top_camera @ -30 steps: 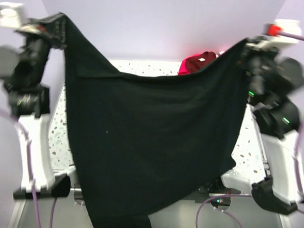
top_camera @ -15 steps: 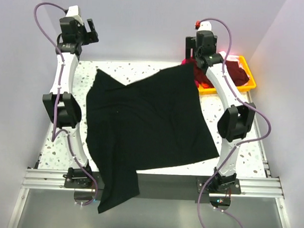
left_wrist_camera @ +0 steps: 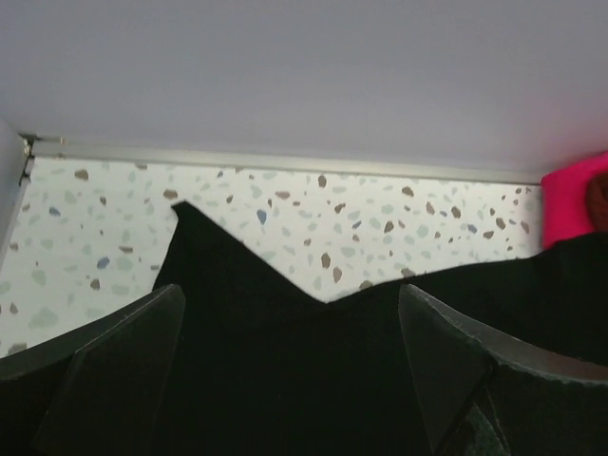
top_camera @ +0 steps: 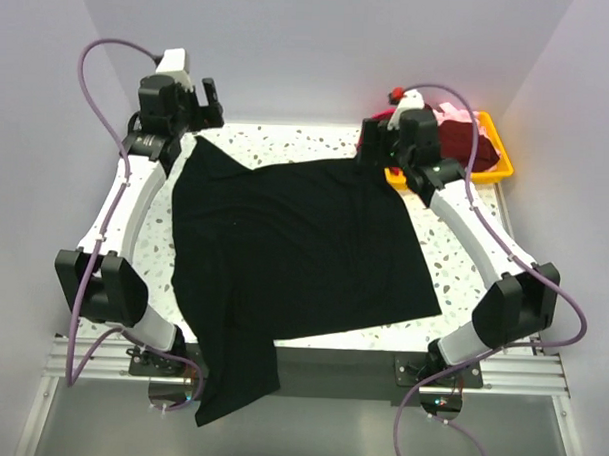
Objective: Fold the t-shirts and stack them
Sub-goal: Flatten the tshirt out
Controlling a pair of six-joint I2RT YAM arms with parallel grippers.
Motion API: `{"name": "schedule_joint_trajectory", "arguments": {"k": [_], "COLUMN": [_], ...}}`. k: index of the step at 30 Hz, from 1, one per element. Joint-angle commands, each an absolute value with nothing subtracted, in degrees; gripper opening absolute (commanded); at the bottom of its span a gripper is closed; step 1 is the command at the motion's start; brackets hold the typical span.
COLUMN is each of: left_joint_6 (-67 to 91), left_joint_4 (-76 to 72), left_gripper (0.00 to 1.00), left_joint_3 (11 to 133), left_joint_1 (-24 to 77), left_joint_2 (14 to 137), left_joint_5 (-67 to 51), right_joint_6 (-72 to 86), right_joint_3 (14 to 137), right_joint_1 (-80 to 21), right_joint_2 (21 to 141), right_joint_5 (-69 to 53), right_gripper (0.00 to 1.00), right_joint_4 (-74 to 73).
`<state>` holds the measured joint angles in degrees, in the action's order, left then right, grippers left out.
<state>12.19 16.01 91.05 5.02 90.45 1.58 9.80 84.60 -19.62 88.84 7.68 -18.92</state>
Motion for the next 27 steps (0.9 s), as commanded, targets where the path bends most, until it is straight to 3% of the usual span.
{"name": "schedule_joint_trajectory", "arguments": {"k": [1,11,27], "left_joint_6": [15.73,15.64,15.64], "left_joint_4": [18.88,25.93,27.16], "left_gripper": [1.00,1.00,1.00], "left_joint_3": [83.95,77.61,79.19], "left_joint_1": [4.22,3.87,2.72], "left_joint_2": [90.35,97.11,110.82], "left_joint_5": [1.06,0.27,-3.87], "right_joint_6": [13.88,20.92,25.13], "right_joint_3": [78.59,65.83,74.96], "right_joint_1": [-23.81,-29.88,-29.88], "right_joint_2": [87.45,89.38,107.47], "right_joint_5": [0.97,-3.61,-0.71], "right_gripper": [0.97,0.93,0.92], "right_joint_4": [-16.43,-12.30,-20.03]}}
